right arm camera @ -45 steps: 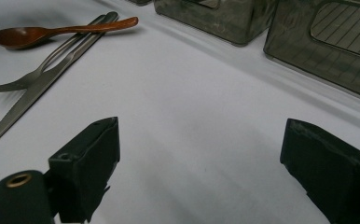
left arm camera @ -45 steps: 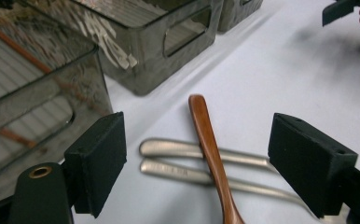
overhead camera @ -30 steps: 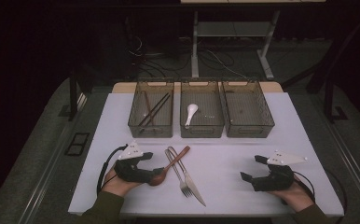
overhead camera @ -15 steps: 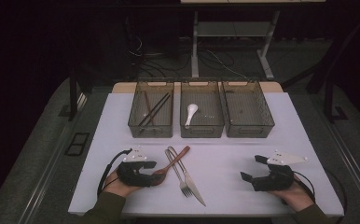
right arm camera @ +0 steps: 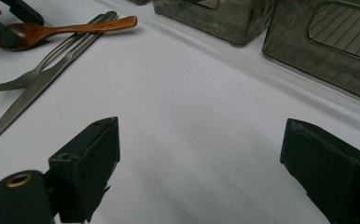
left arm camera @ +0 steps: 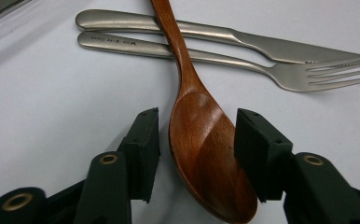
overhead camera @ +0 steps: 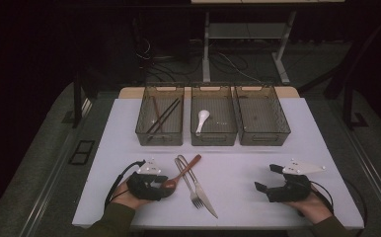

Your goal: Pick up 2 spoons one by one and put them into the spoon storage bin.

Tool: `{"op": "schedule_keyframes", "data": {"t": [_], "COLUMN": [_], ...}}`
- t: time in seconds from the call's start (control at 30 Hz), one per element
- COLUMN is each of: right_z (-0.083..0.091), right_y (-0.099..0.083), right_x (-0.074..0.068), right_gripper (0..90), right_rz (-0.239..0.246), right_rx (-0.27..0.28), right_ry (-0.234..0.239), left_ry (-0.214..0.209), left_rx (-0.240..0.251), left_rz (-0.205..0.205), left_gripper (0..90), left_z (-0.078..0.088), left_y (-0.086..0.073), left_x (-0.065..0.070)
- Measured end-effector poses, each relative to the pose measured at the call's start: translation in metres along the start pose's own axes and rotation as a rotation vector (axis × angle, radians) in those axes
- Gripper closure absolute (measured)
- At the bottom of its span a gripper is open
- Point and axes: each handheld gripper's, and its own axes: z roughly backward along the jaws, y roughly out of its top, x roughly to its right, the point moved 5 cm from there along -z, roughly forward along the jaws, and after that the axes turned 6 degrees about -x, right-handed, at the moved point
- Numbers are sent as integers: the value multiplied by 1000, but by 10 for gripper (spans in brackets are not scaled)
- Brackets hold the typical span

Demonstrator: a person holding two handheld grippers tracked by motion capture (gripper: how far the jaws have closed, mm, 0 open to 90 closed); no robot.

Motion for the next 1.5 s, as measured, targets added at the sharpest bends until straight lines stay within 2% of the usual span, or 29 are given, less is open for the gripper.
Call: {"op": "schedule_keyframes", "data": {"t": [0.03,0.07,0.13,0.3,0.47,0.57,0.63,0.7,0.8,0.93,1.07,1.17,1.27,1.5], "right_z": [0,0,0,0,0,0,0,0,1,0,0,0,0,0], "right_y": [0,0,0,0,0,0,1,0,1,1,1,1,1,1], "right_x": [0,0,0,0,0,0,0,0,0,0,0,0,0,0], "right_gripper": [121,122,121,122,122,122,122,121,121,122,122,122,121,122], "right_rz": [1,2,2,1,1,-3,-1,-1,-5,1,2,1,1,3], "right_rx": [0,-1,-1,-2,1,4,5,5,6,3,5,3,4,2], "right_ry": [1,1,2,1,1,3,3,3,3,3,3,3,2,2], "left_ry": [-1,-5,-15,-27,-27,-32,-34,-35,-35,-30,-22,-21,-10,8], "left_rx": [3,-2,0,-8,-21,-24,-30,-29,-25,-18,-19,-7,23,81], "left_rz": [0,-22,-10,-9,-29,-19,-38,-37,-20,-26,-7,-24,-2,-1], "left_gripper": [527,544,581,630,685,726,765,786,801,808,808,809,809,809], "left_z": [0,0,-1,-1,0,-1,0,1,1,1,2,4,7,14], "left_y": [0,1,1,2,3,5,6,7,8,9,9,10,13,19], "left_x": [1,1,3,5,7,9,8,9,10,8,7,5,7,3]}}
